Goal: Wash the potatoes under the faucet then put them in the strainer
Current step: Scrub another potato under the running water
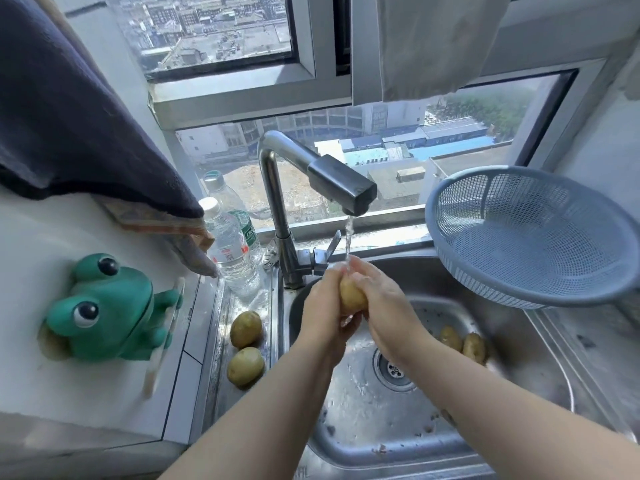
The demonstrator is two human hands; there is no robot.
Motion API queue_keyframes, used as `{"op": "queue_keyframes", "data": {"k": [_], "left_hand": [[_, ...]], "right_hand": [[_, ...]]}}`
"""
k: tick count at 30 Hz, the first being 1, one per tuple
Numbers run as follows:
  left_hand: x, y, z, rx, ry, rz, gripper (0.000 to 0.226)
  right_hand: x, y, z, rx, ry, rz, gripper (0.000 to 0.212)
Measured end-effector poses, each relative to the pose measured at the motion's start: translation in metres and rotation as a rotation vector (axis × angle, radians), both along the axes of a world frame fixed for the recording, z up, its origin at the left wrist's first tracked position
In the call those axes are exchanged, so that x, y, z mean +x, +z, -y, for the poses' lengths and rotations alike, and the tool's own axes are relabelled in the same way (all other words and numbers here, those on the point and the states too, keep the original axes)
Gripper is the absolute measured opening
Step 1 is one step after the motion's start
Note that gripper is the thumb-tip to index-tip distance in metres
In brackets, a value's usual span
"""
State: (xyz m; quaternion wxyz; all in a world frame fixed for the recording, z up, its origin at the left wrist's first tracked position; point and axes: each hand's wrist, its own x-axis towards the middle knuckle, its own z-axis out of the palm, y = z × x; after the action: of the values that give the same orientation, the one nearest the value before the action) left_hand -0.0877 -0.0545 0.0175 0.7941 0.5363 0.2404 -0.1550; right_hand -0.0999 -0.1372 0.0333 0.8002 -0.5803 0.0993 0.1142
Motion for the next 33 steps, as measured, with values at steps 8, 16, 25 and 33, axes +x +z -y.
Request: {"op": "queue_keyframes", "data": {"k": [8,16,25,33], "left_hand": [[0.011,0.008,-0.012,-0.288,0.103,-0.203,0.020],[0.001,0.018,-0.019,-0.352,0.125,-0.126,0.036],[-0.008,0.024,-0.012,-0.124,0.061,0.016,0.019],[-0.020,0.022,-0.025,-0.086,0.012,-0.077,0.037]], "right_hand": [[0.005,0.005,0.019,-0.831,0.355,0.505,0.062],[0.018,0.004,0.034,-0.660,0.328,0.201,0.047],[0.009,0.010,0.018,0.450,0.347,-0.441,0.050],[0.016,0.012,0.006,0.523,0.269,-0.421,0.045]]}}
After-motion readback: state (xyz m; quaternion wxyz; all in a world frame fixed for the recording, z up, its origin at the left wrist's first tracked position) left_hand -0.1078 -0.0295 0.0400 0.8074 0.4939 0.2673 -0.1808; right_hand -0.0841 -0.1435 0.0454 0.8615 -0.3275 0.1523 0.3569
